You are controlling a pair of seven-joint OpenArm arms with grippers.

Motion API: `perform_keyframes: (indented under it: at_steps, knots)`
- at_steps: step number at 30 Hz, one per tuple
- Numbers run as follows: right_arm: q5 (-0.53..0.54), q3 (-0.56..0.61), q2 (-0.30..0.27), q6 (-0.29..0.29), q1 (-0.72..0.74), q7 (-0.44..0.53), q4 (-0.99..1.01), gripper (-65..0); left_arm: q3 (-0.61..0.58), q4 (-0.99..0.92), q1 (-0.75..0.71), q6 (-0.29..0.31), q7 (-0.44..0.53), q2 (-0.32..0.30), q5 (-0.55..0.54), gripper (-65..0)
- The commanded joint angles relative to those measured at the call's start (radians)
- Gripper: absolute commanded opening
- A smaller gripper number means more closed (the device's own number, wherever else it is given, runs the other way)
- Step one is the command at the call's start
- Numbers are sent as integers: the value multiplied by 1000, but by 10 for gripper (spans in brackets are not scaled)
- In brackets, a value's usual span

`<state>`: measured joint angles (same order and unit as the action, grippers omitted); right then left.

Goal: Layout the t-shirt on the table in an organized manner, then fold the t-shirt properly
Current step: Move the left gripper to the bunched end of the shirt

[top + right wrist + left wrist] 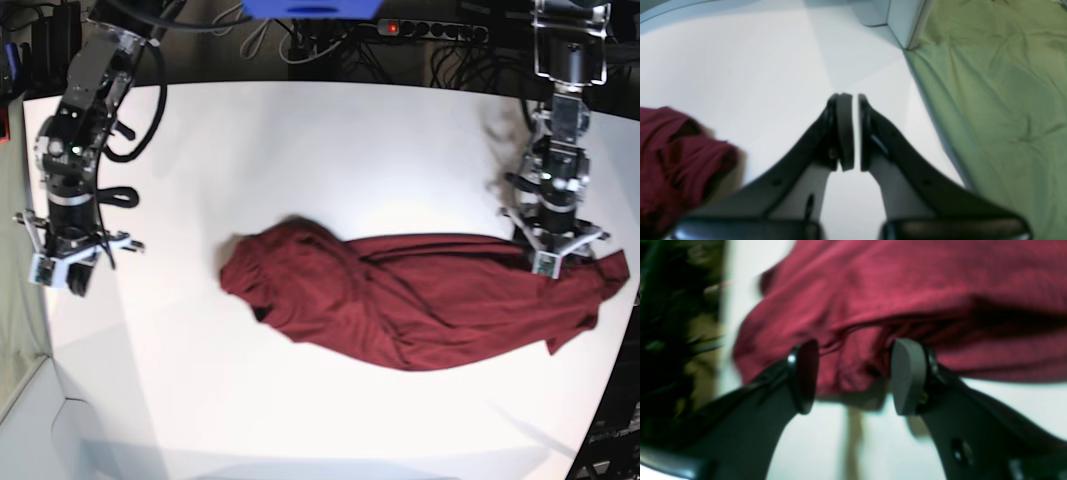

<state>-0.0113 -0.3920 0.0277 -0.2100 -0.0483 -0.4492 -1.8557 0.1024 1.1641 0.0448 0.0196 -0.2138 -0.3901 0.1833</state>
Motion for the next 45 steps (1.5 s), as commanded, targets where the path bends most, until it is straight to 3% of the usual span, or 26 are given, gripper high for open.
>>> perform_keyframes:
  at_steps: [1,5,8,13,17,23,34,39,42,45]
  knots:
    - [9,20,-2,-42,8,28,-20,-631,13,44,22,-14,27,-13,3,-312]
    - [9,153,1,-139,-38,25,-20,-625,61,202,2,-14,26,-8,3,-312]
    - [7,278,-4,-185,-60,-10,-19,-551,66,340,-15,-14,21,21,2,-312]
    - [7,413,-4,-194,-60,-116,6,-381,59,512,-62,-14,18,133,11,-312]
    - [7,433,-1,-194,-57,-125,81,-322,-56,548,-101,-14,17,236,12,-312]
    - [9,434,1,-194,-66,-121,161,-314,-255,465,-115,-16,17,263,14,-312]
    - [9,457,5,-196,-71,-118,184,-314,-304,414,-87,-16,18,270,12,-312]
    - [7,454,-87,-194,-68,-115,193,-315,-382,465,-142,-16,17,279,12,-312]
    - [7,434,-142,-193,-68,-64,193,-315,-418,505,-193,-19,17,280,12,-312]
    - [7,361,-151,-194,-69,-30,193,-314,-435,523,-231,-22,17,280,12,-312]
